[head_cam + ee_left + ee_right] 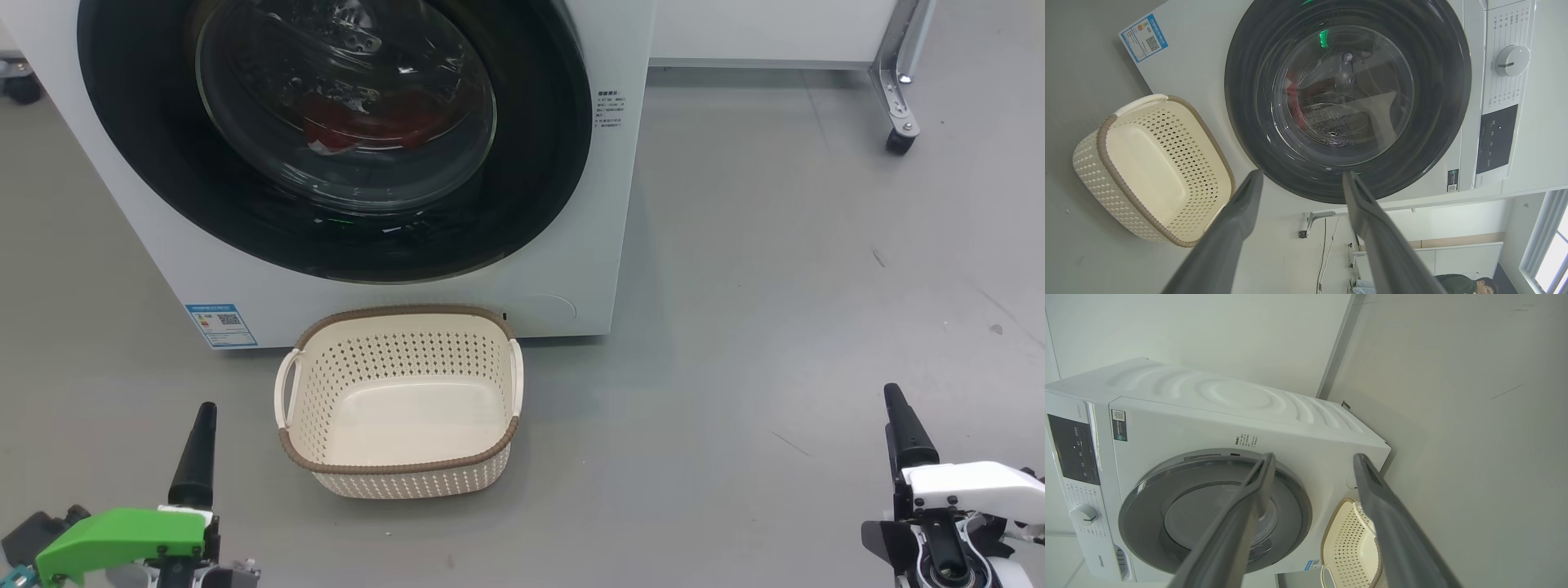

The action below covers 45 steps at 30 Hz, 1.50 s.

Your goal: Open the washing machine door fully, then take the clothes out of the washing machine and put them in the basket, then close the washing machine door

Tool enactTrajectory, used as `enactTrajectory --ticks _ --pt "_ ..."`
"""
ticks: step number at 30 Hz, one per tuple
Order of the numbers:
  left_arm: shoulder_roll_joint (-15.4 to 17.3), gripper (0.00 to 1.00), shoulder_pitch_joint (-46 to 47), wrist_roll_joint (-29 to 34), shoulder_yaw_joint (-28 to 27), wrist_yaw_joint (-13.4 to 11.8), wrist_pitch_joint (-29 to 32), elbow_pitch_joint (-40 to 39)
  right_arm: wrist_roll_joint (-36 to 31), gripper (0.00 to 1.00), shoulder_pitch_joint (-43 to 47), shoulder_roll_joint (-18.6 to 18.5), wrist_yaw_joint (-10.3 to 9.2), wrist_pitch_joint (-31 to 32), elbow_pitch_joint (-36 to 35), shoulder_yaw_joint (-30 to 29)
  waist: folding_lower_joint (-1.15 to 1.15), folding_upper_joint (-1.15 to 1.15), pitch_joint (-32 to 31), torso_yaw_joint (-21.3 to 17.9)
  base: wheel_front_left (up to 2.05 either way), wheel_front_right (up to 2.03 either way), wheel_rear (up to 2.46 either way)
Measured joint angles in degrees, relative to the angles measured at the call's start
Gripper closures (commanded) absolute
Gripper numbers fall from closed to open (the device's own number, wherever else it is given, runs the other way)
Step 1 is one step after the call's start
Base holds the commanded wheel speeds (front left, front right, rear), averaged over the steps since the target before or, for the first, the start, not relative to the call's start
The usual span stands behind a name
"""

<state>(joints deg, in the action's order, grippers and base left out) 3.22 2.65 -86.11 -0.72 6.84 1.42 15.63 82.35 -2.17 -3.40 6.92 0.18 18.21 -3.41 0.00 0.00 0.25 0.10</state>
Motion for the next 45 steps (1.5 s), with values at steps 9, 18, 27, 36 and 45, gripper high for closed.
enactTrajectory --ticks 9,18,27,36,45 --pt "2.64 0.00 0.99 8.69 3.72 0.01 -2.64 -0.91 -8.83 0.00 -1.23 -2.11 0.00 -1.86 0.05 2.87 0.00 0.00 0.02 -0.01 0.00 0.00 0.00" --pt "4.39 0.00 1.38 17.68 7.21 0.01 -4.61 -1.08 -17.64 0.00 -2.38 -3.08 -0.08 -3.59 0.07 6.16 0.00 0.00 -0.14 -0.07 0.00 0.00 0.00" --pt "5.64 0.00 2.42 25.39 10.46 -0.45 -6.34 -1.07 -26.52 0.00 -3.00 -4.02 -1.12 -5.14 -0.01 9.07 0.00 0.00 -0.40 -0.14 0.00 0.00 0.00" --pt "7.00 0.00 2.93 34.12 13.94 -1.62 -8.14 -0.57 -35.37 0.00 -3.35 -4.65 -2.07 -7.00 -0.04 12.12 0.00 0.00 -0.60 -0.23 0.00 0.00 0.00" --pt "7.53 0.00 3.58 40.95 16.93 -2.81 -10.00 0.40 -43.42 0.00 -3.82 -5.25 -3.07 -8.71 0.04 14.49 0.00 0.00 -0.75 -0.28 0.00 0.00 0.00"
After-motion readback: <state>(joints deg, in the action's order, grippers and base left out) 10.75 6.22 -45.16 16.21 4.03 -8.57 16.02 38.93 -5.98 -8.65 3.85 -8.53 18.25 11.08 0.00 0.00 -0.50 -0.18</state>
